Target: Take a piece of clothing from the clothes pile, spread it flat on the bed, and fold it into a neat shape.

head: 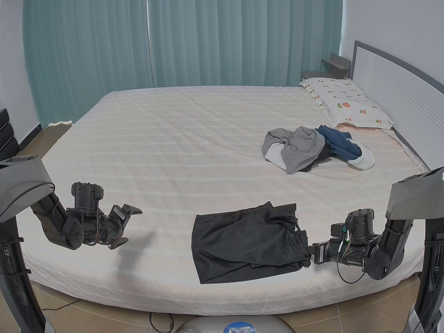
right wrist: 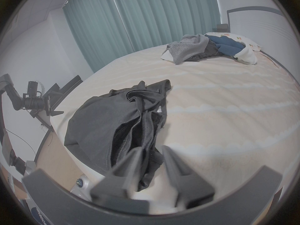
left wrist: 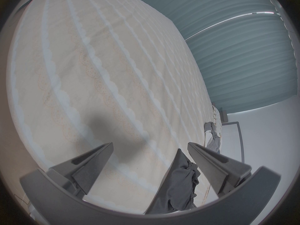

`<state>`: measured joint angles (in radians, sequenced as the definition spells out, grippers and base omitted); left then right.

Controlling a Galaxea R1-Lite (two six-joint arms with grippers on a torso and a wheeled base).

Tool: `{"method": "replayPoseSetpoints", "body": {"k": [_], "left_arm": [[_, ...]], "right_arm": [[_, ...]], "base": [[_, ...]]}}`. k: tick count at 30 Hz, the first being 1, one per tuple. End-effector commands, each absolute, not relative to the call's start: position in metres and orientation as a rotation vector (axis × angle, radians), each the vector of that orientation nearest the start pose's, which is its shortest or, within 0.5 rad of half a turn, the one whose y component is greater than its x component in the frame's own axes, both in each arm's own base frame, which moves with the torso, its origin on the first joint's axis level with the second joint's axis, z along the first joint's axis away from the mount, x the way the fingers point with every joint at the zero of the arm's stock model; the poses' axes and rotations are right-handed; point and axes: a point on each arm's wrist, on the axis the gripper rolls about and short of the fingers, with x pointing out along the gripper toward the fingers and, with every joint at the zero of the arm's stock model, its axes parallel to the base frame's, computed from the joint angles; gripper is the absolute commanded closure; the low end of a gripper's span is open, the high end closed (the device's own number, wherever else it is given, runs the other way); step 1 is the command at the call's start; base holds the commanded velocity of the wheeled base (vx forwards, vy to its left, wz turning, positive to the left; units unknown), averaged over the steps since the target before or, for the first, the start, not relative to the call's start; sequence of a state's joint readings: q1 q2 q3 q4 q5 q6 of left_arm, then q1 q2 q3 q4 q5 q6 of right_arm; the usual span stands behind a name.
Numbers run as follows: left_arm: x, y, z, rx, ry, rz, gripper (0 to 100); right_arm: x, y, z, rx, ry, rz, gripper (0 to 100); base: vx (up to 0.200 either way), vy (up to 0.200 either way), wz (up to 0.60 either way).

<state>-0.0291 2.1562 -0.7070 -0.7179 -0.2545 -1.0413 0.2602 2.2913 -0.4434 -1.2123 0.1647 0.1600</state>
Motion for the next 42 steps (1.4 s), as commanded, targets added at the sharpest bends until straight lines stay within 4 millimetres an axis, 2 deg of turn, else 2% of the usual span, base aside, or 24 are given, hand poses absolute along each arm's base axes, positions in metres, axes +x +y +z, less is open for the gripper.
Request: {"method": "replayPoseSetpoints", "body": {"k": [1,3,9,14,15,18,21,27,30,33,38,42], "left_arm": [[0.337,-0.016,0.017,-1.069,0.808,0.135,0],[0.338,-0.015,0.018,-1.068,0.806,0.135,0],[0.34,-0.015,0.019,-1.067,0.788,0.152,0],[0.34,-0.015,0.018,-1.063,0.788,0.155,0],[0.34,-0.015,0.018,-1.063,0.788,0.155,0],[0.34,-0.015,0.018,-1.062,0.789,0.153,0],[0.34,-0.015,0.017,-1.061,0.791,0.158,0],[0.34,-0.015,0.016,-1.059,0.791,0.157,0],[0.34,-0.015,0.016,-1.058,0.793,0.16,0],[0.34,-0.017,0.015,-1.051,0.793,0.167,0],[0.341,-0.019,0.013,-1.049,0.787,0.161,0],[0.341,-0.019,0.014,-1.05,0.781,0.156,0]], "right_arm": [[0.297,0.078,-0.022,0.128,0.654,0.349,0],[0.298,0.078,-0.02,0.129,0.646,0.348,0],[0.316,0.074,0.007,0.19,0.524,0.335,0],[0.323,0.093,0.025,0.36,0.486,0.349,0],[0.325,0.103,0.027,0.426,0.487,0.363,0],[0.328,0.118,0.026,0.488,0.503,0.387,0],[0.337,0.141,0.015,0.52,0.529,0.424,0],[0.337,0.167,0.003,0.518,0.577,0.485,0],[0.335,0.181,-0.004,0.577,0.618,0.513,0],[0.333,0.186,-0.014,0.597,0.65,0.511,0],[0.334,0.182,-0.011,0.608,0.65,0.505,0],[0.336,0.184,-0.021,0.599,0.671,0.494,0]], "base": [[0.0,0.0,0.0],[0.0,0.0,0.0],[0.0,0.0,0.0],[0.08,0.0,0.0],[0.2,0.0,0.0],[0.2,0.0,0.0],[0.0,0.0,0.0],[0.0,0.0,0.0],[0.0,0.0,0.0],[0.0,0.0,0.0],[0.0,0.0,0.0],[0.0,0.0,0.0]]}}
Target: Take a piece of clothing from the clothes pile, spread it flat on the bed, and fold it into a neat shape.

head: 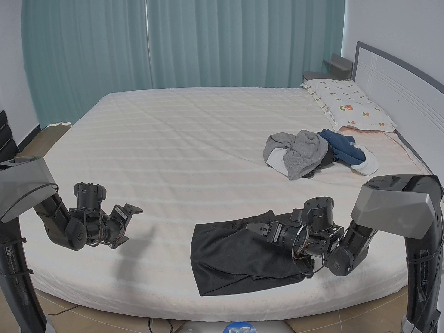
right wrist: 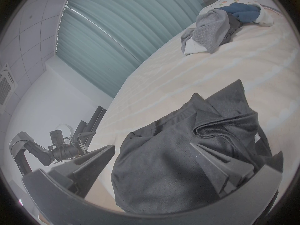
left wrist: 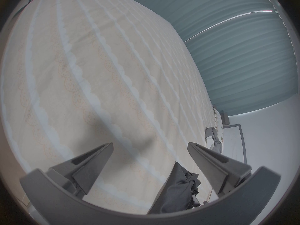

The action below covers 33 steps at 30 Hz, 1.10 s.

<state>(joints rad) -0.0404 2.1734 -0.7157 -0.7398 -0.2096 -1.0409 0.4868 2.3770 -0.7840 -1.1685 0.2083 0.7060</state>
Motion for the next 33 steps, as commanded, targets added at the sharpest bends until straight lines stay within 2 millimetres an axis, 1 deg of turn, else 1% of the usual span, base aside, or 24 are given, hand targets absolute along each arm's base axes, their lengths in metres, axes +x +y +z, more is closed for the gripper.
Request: {"method": "replayPoseSetpoints", "body": {"k": [1,2,4,5,6,7,9,14,16,17,20,23,24,25,27,33], "left_arm": [[0.341,-0.019,0.014,-1.049,0.78,0.158,0],[0.341,-0.019,0.014,-1.048,0.777,0.162,0],[0.341,-0.019,0.013,-1.048,0.779,0.163,0],[0.341,-0.019,0.013,-1.048,0.779,0.163,0],[0.341,-0.019,0.013,-1.048,0.779,0.163,0],[0.341,-0.019,0.013,-1.048,0.78,0.163,0],[0.341,-0.019,0.013,-1.047,0.779,0.165,0],[0.341,-0.019,0.013,-1.047,0.779,0.165,0],[0.341,-0.019,0.013,-1.047,0.779,0.165,0],[0.341,-0.019,0.013,-1.047,0.779,0.165,0],[0.341,-0.019,0.013,-1.047,0.779,0.165,0],[0.341,-0.019,0.013,-1.047,0.779,0.165,0],[0.341,-0.019,0.013,-1.047,0.778,0.164,0],[0.341,-0.019,0.013,-1.047,0.778,0.164,0],[0.341,-0.019,0.013,-1.047,0.778,0.164,0],[0.341,-0.019,0.013,-1.047,0.778,0.164,0]], "right_arm": [[0.337,0.184,-0.023,0.599,0.674,0.492,0],[0.339,0.184,-0.03,0.588,0.686,0.481,0],[0.343,0.184,-0.032,0.59,0.685,0.473,0],[0.352,0.179,-0.036,0.592,0.678,0.447,0],[0.352,0.179,-0.036,0.592,0.678,0.447,0],[0.364,0.173,-0.036,0.602,0.644,0.424,0],[0.373,0.165,-0.032,0.609,0.601,0.387,0],[0.391,0.148,-0.021,0.632,0.52,0.341,0],[0.391,0.147,-0.021,0.633,0.519,0.338,0],[0.398,0.137,-0.02,0.639,0.5,0.317,0],[0.401,0.128,-0.018,0.645,0.488,0.297,0],[0.403,0.121,-0.012,0.644,0.468,0.289,0],[0.404,0.115,-0.008,0.646,0.458,0.286,0],[0.404,0.115,-0.007,0.645,0.456,0.287,0],[0.406,0.107,-0.006,0.643,0.448,0.276,0],[0.405,0.107,-0.014,0.64,0.478,0.292,0]], "base": [[0.0,0.0,0.0],[0.0,0.0,0.0],[0.0,0.0,0.0],[0.0,0.0,0.0],[0.0,0.0,0.0],[0.0,0.0,0.0],[0.0,0.0,0.0],[0.0,0.0,0.0],[0.0,0.0,0.0],[0.0,0.0,0.0],[0.0,0.0,0.0],[0.0,0.0,0.0],[0.0,0.0,0.0],[0.0,0.0,0.0],[0.0,0.0,0.0],[0.0,0.0,0.0]]}}
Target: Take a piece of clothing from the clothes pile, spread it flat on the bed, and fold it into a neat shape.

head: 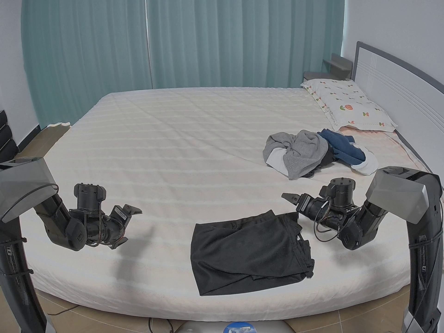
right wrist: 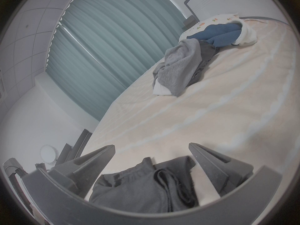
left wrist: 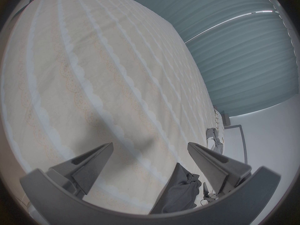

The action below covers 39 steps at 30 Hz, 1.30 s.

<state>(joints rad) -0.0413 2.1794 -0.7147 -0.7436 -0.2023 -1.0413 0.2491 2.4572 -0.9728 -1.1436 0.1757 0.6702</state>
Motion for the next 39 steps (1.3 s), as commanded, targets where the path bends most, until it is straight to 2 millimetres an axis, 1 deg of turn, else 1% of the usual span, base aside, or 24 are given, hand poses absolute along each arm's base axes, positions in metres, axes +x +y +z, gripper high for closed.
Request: {"method": "replayPoseSetpoints", "body": {"k": [1,3,8,15,16,17,18,21,29,32,33,39], "left_arm": [[0.341,-0.019,0.013,-1.047,0.778,0.164,0],[0.341,-0.019,0.013,-1.047,0.778,0.164,0],[0.341,-0.019,0.013,-1.047,0.778,0.164,0],[0.341,-0.019,0.012,-1.047,0.78,0.167,0],[0.341,-0.019,0.012,-1.045,0.778,0.168,0],[0.341,-0.019,0.012,-1.045,0.778,0.168,0],[0.341,-0.019,0.012,-1.045,0.778,0.168,0],[0.341,-0.019,0.012,-1.045,0.778,0.168,0],[0.341,-0.019,0.012,-1.045,0.778,0.17,0],[0.341,-0.019,0.012,-1.045,0.778,0.168,0],[0.341,-0.019,0.012,-1.045,0.777,0.169,0],[0.341,-0.019,0.012,-1.045,0.778,0.168,0]], "right_arm": [[0.405,0.108,-0.015,0.639,0.478,0.294,0],[0.404,0.109,-0.015,0.636,0.48,0.297,0],[0.401,0.116,-0.01,0.634,0.44,0.349,0],[0.394,0.126,-0.023,0.618,0.483,0.371,0],[0.392,0.13,-0.03,0.604,0.496,0.38,0],[0.392,0.13,-0.03,0.603,0.496,0.38,0],[0.391,0.131,-0.036,0.586,0.5,0.382,0],[0.39,0.13,-0.043,0.563,0.506,0.381,0],[0.39,0.13,-0.048,0.55,0.509,0.38,0],[0.391,0.127,-0.051,0.533,0.51,0.373,0],[0.391,0.127,-0.051,0.529,0.509,0.373,100],[0.393,0.119,-0.053,0.499,0.502,0.36,100]], "base": [[0.0,0.0,0.0],[0.0,0.0,0.0],[0.0,0.0,0.0],[0.0,0.0,0.0],[0.0,0.0,0.0],[0.0,0.0,0.0],[0.0,0.0,0.0],[0.0,0.0,0.0],[0.0,0.0,0.0],[0.0,0.0,0.0],[0.0,0.0,0.0],[0.0,0.0,0.0]]}}
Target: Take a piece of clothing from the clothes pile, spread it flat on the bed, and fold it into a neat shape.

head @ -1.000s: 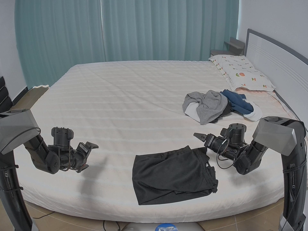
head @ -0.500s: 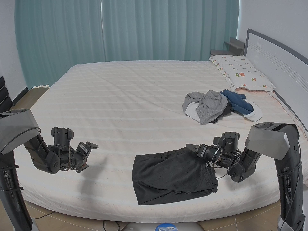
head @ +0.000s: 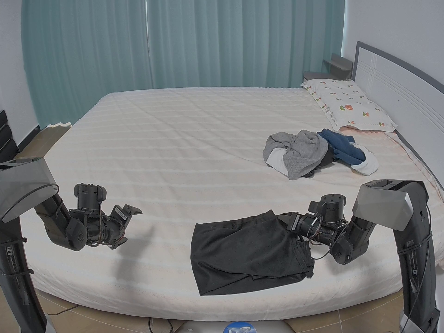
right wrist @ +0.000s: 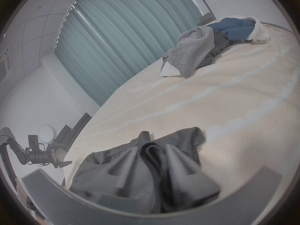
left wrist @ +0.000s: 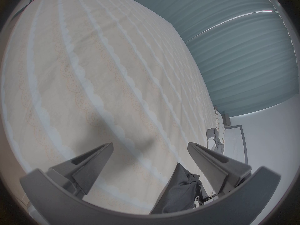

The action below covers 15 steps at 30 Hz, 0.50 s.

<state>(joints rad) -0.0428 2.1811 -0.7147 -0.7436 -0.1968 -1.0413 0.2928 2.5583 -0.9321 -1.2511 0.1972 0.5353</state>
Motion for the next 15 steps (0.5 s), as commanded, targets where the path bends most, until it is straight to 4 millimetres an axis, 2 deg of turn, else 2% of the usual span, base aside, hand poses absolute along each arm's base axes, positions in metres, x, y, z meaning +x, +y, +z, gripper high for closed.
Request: {"method": "replayPoseSetpoints", "body": {"k": [1,10,15], "left_arm": [[0.341,-0.019,0.012,-1.045,0.778,0.168,0],[0.341,-0.019,0.012,-1.045,0.777,0.169,0],[0.341,-0.019,0.012,-1.045,0.777,0.169,0]], "right_arm": [[0.394,0.116,-0.051,0.501,0.496,0.356,100],[0.403,0.094,-0.04,0.515,0.455,0.309,100],[0.404,0.091,-0.041,0.518,0.455,0.304,100]], "base": [[0.0,0.0,0.0],[0.0,0.0,0.0],[0.0,0.0,0.0]]}}
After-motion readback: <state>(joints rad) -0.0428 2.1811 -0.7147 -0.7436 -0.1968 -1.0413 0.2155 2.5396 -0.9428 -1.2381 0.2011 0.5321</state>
